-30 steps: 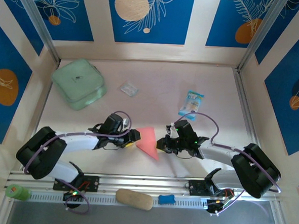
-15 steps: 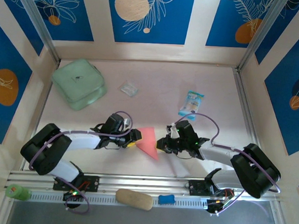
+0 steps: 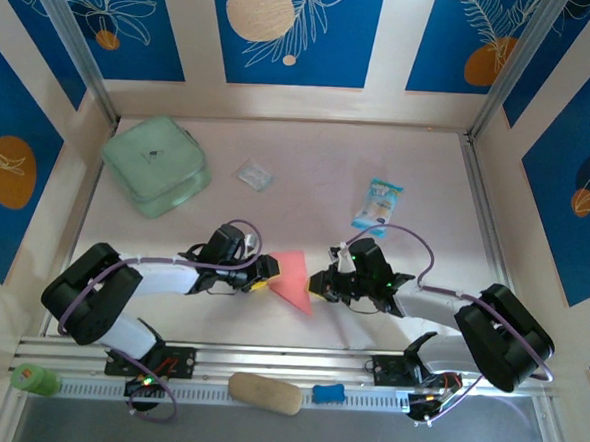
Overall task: Fold a paper plane with a square sheet of paper (pick it up from the middle)
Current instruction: Perform the fourth fold on the wing at the bottom-center of the table.
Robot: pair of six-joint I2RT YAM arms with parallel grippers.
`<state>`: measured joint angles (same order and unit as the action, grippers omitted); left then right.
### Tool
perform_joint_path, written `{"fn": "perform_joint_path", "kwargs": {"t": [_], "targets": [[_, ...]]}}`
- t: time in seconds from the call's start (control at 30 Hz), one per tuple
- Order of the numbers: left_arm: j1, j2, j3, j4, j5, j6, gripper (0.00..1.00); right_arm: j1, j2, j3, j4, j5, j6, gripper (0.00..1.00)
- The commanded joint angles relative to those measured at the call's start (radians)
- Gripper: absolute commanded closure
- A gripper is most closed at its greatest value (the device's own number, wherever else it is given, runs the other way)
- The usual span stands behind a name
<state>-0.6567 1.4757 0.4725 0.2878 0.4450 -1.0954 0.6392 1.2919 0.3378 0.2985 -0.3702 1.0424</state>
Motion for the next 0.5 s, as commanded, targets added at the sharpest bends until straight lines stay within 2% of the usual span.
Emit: {"fn": "perform_joint_path", "kwargs": {"t": [0.0,0.13,0.47], "targets": [[0.007,0.014,0.018,0.020,0.021,-0.008,0.45,-0.007,-0.019,-0.019,0.015,-0.024,0.015,0.90],[0.007,0.016,0.018,0.029,0.024,-0.009,0.47,-0.009,-0.024,-0.026,0.019,-0.025,0.018,0.91],[0.007,0.019,0.015,0.045,0.028,-0.016,0.58,-0.012,-0.025,-0.029,0.001,-0.017,0.012,0.90]]}}
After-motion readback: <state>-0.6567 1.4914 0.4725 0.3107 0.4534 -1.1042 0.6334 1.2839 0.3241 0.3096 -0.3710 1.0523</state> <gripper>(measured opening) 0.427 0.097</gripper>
